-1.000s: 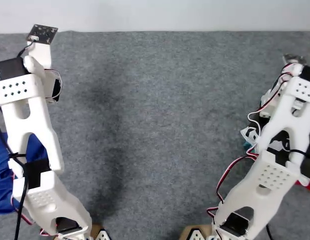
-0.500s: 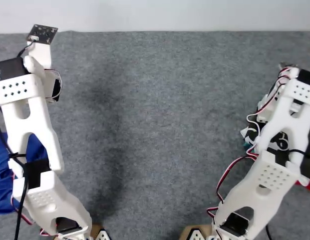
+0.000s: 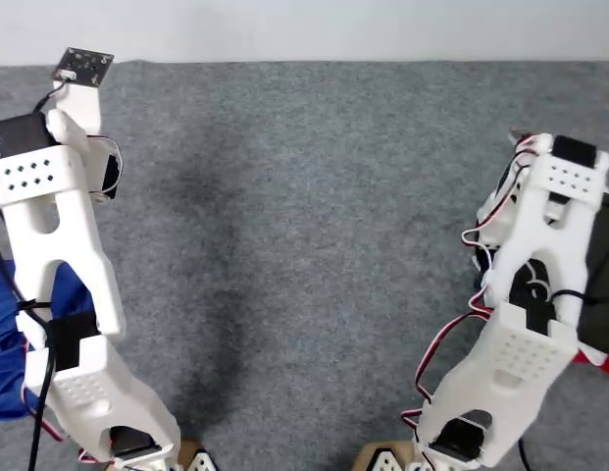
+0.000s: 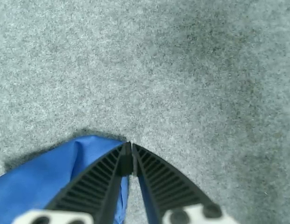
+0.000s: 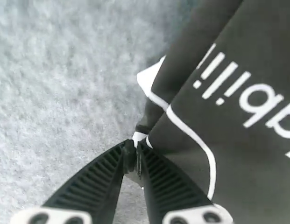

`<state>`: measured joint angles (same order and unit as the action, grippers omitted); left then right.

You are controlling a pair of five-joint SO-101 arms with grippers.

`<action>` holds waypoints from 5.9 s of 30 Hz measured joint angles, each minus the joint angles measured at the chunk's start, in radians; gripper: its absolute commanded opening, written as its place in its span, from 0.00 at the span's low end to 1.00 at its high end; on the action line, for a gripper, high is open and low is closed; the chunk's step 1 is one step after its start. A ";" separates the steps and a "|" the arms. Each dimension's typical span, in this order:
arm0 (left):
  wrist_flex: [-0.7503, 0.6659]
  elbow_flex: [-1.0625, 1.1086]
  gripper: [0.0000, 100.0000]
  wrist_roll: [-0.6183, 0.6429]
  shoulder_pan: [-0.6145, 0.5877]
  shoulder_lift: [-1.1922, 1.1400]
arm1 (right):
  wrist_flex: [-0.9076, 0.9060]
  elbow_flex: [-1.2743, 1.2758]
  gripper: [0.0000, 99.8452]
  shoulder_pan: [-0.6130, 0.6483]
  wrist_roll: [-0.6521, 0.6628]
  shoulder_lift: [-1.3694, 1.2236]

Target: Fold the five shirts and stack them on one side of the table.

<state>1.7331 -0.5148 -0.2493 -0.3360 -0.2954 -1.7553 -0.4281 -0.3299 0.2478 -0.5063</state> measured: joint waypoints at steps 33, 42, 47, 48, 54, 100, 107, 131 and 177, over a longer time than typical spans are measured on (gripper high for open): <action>0.000 0.071 0.01 0.000 0.000 0.000 | 0.646 -0.147 0.11 -0.041 0.127 -0.161; 0.000 0.071 0.01 0.000 0.000 0.000 | 0.649 -0.147 0.12 -0.005 0.127 -0.153; 0.000 0.071 0.01 0.000 0.006 0.000 | 0.532 -0.147 0.12 -0.031 0.127 -0.043; 0.000 0.071 0.01 0.000 0.011 0.000 | 0.502 -0.147 0.12 -0.046 0.127 -0.011; 0.000 0.071 0.01 0.000 0.058 0.066 | 0.358 -0.147 0.11 -0.173 0.141 0.130; 0.000 0.462 0.13 -0.199 -0.249 0.519 | -0.002 -0.066 0.11 -0.055 0.279 0.364; -0.008 0.551 0.18 -0.462 -0.496 0.517 | -0.002 0.319 0.11 -0.055 0.279 0.548; -0.275 0.466 0.00 -0.474 -0.405 0.181 | -0.002 0.710 0.11 -0.055 0.279 0.948; -0.557 0.999 0.17 -0.181 -0.138 0.635 | 0.097 0.984 0.21 0.407 0.216 1.269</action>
<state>1.1761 0.4841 -0.4304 -0.4741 0.3399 -1.6586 0.5554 0.0767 0.4641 0.7626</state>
